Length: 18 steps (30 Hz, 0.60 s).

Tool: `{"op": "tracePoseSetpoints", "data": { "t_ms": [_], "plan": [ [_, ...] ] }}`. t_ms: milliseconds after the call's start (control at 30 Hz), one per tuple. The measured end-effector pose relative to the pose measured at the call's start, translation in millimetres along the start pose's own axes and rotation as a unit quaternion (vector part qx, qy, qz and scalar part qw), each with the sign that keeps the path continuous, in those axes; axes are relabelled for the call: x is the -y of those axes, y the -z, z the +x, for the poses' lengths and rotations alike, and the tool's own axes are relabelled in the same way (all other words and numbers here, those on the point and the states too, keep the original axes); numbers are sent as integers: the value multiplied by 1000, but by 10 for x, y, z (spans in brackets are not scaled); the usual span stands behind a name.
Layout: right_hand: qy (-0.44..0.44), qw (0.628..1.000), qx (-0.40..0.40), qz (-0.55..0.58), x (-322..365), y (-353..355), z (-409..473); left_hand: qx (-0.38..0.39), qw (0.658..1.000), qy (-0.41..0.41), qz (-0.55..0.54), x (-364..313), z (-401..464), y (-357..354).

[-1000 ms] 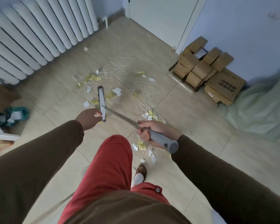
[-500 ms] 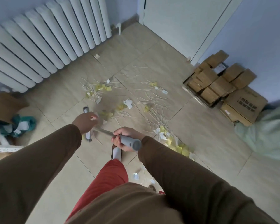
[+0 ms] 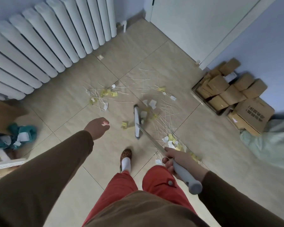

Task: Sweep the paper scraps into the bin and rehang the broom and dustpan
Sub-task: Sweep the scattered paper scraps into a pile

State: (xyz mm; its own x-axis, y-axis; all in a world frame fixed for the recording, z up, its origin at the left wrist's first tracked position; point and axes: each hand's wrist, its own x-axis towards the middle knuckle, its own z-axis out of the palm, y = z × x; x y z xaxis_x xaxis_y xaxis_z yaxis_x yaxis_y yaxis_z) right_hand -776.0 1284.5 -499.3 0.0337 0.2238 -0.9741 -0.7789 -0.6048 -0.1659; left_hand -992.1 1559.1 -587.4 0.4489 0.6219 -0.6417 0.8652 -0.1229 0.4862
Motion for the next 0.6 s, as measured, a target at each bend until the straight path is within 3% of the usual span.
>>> {"op": "tracePoseSetpoints", "data": {
  "t_ms": [200,400,600],
  "plan": [
    [-21,995,91,-46,120,-313,-211,-1,1000,0,3,-1,113,135],
    [-90,971,219,-27,450,-1046,322,-8,1000,21,10,-51,165,262],
    [-90,977,193,12,826,-1105,830,-22,999,30,35,-130,345,294]
  ]
}}
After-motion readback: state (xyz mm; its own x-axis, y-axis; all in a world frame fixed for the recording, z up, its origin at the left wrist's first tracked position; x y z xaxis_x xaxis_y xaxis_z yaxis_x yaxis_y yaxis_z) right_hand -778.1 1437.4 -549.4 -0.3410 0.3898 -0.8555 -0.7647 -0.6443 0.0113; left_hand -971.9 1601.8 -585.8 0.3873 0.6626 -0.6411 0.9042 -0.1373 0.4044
